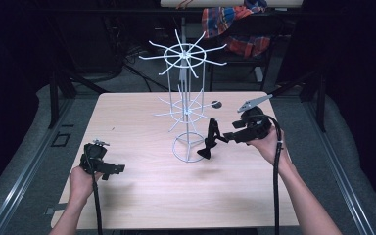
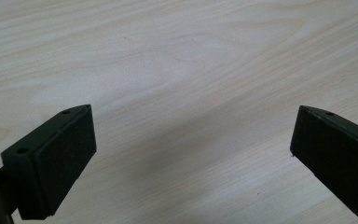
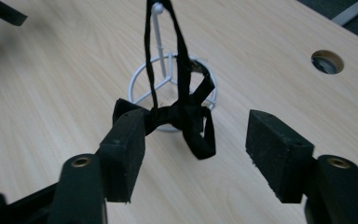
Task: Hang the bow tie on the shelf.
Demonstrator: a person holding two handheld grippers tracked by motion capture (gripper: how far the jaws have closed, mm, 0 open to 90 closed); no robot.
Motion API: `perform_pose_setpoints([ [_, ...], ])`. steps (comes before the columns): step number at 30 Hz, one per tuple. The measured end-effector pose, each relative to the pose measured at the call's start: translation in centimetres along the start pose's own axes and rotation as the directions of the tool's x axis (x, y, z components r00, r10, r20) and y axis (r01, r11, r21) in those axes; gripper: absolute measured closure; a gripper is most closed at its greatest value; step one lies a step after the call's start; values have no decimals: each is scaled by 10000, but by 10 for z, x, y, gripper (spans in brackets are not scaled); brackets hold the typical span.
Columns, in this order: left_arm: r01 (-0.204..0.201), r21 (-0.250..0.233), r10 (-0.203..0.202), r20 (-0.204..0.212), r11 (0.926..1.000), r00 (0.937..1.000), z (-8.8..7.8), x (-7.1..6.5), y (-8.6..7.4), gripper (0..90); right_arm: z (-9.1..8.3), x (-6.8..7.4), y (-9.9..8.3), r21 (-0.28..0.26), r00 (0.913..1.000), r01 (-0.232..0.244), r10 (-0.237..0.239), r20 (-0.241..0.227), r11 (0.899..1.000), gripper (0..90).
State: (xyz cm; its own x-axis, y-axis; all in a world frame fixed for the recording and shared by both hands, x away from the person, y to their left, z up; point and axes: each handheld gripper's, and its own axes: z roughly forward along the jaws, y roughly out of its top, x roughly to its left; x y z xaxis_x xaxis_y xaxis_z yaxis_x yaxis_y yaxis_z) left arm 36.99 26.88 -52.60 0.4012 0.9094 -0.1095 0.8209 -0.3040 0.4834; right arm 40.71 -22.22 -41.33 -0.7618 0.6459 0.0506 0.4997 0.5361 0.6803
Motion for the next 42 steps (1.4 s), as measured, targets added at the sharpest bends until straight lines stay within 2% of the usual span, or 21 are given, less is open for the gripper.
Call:
perform_pose_setpoints([
  [8, -37, -23, 37, 8, 10000, 10000, 0, -1, 1, 1, -5, 3, -7, 214, 9999, -6, 8, -109, 9998, 299],
  [10, -57, -25, 57, 7, 10000, 10000, 0, -1, 1, 0, -5, 5, -8, 481, 9998, -47, 56, -188, 9988, 238],
  [15, -75, -10, 75, 44, 10000, 10000, 1, -2, 1, 1, -1, 8, -17, 935, 9998, 2, 16, -195, 9956, 174],
  [24, -91, -15, 91, 74, 10000, 9999, 0, -3, 1, 0, 2, 14, -32, 1176, 9997, -70, 95, -209, 9930, 110],
  [33, -179, 43, 179, 64, 9998, 9998, 2, -3, 2, 0, 14, 20, -43, 1820, 9987, -15, 107, -497, 9833, 34],
  [37, -129, 17, 128, 98, 9999, 9999, 1, -4, 2, 1, 18, 25, -44, 1898, 9986, 48, 52, -519, 9818, 9],
  [42, -144, 15, 144, 123, 9999, 9998, 0, -3, 2, 0, 23, 30, -50, 2282, 9985, 179, -56, -548, 9735, 0],
])
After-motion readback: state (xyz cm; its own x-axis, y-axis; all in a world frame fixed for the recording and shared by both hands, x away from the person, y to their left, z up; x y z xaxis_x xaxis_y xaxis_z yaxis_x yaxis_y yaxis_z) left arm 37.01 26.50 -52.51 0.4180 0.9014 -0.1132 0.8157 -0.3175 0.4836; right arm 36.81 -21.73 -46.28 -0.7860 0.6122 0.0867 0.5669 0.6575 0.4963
